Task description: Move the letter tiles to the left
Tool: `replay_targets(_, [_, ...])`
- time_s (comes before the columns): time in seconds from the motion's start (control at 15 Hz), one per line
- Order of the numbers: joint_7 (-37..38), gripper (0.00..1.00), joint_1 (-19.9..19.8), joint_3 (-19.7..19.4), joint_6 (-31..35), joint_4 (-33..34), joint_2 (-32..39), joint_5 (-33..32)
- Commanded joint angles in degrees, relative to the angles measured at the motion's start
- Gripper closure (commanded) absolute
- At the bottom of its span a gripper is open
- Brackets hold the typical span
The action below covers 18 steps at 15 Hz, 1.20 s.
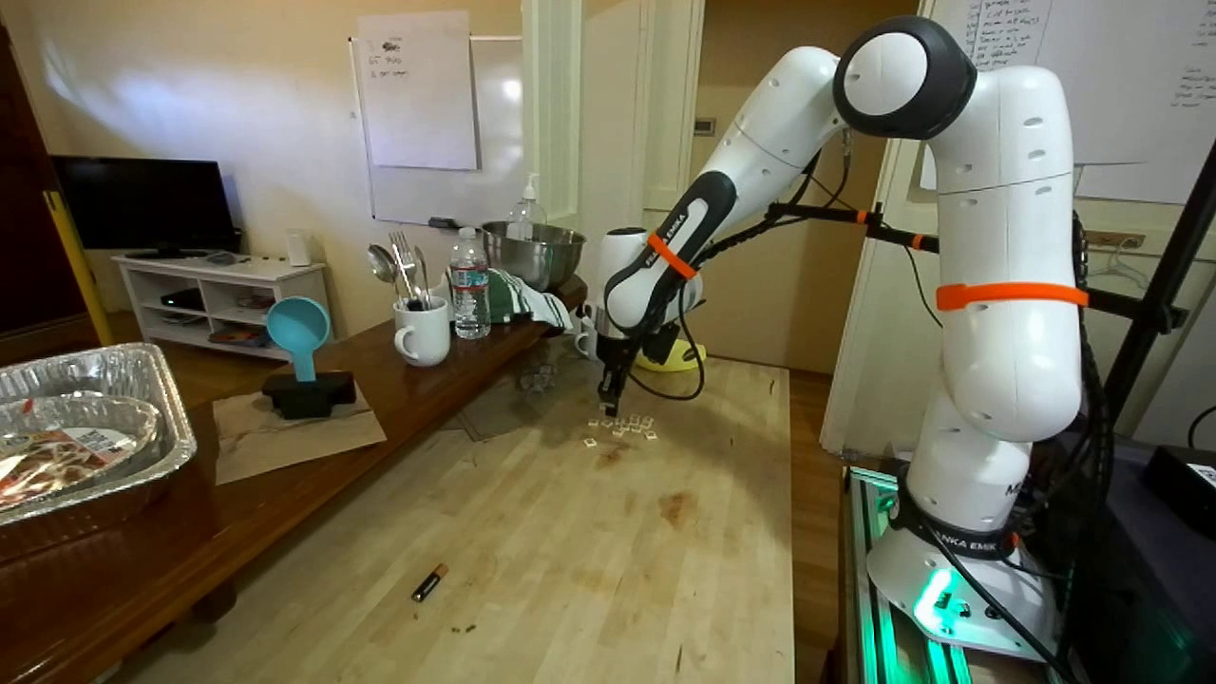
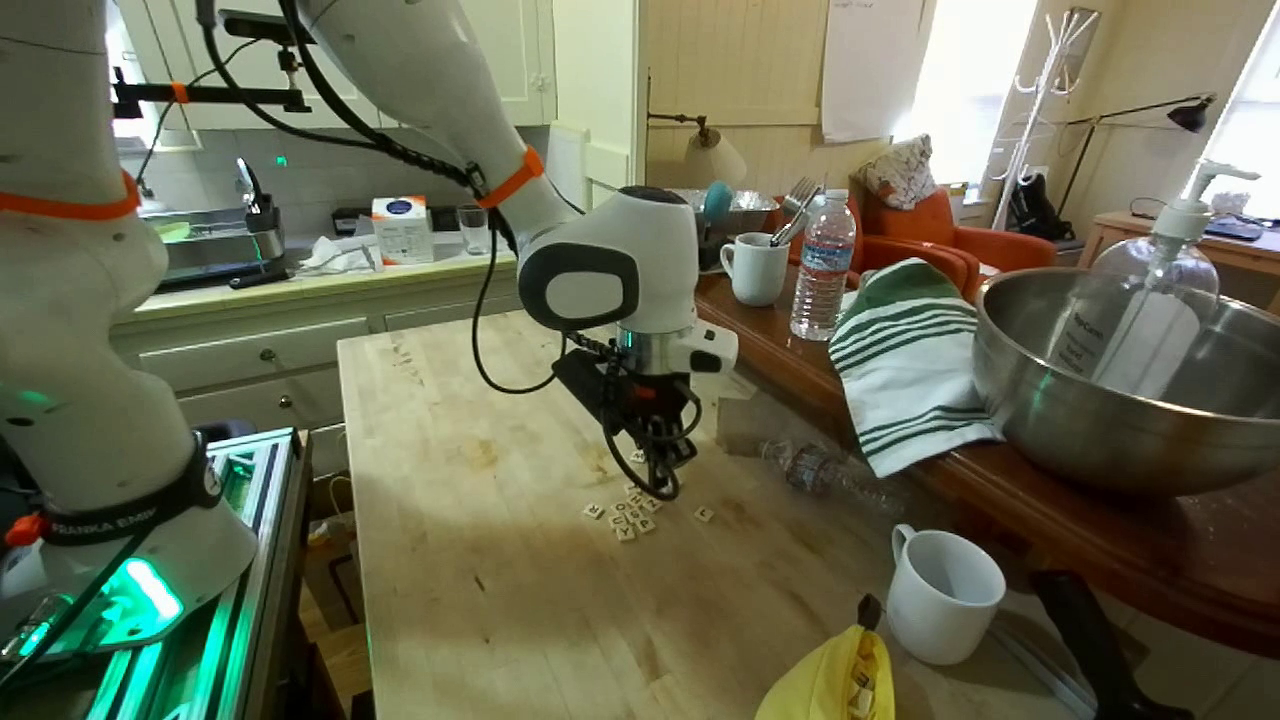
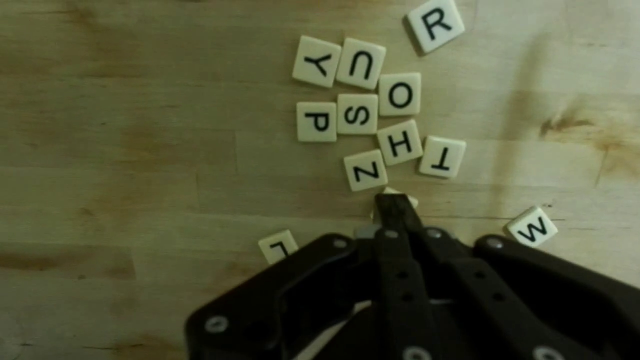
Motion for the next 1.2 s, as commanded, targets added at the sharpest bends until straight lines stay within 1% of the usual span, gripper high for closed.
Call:
replay_targets(0.0, [-2.04,1.0,-1.24,0.58,3.25,-0.04,1.99,-0.01])
replay_targets(0.2, [-1.63,1.0,-1.83,1.14,6.6,0.03,3.07,0.89])
replay_targets(0.4, [-1.39,1.0,-2.17,1.52,8.14,-0.01,3.78,0.71])
replay_targets(1.13, [0.01,1.0,-1.55,1.79,6.73,-0.55,2.95,0.27])
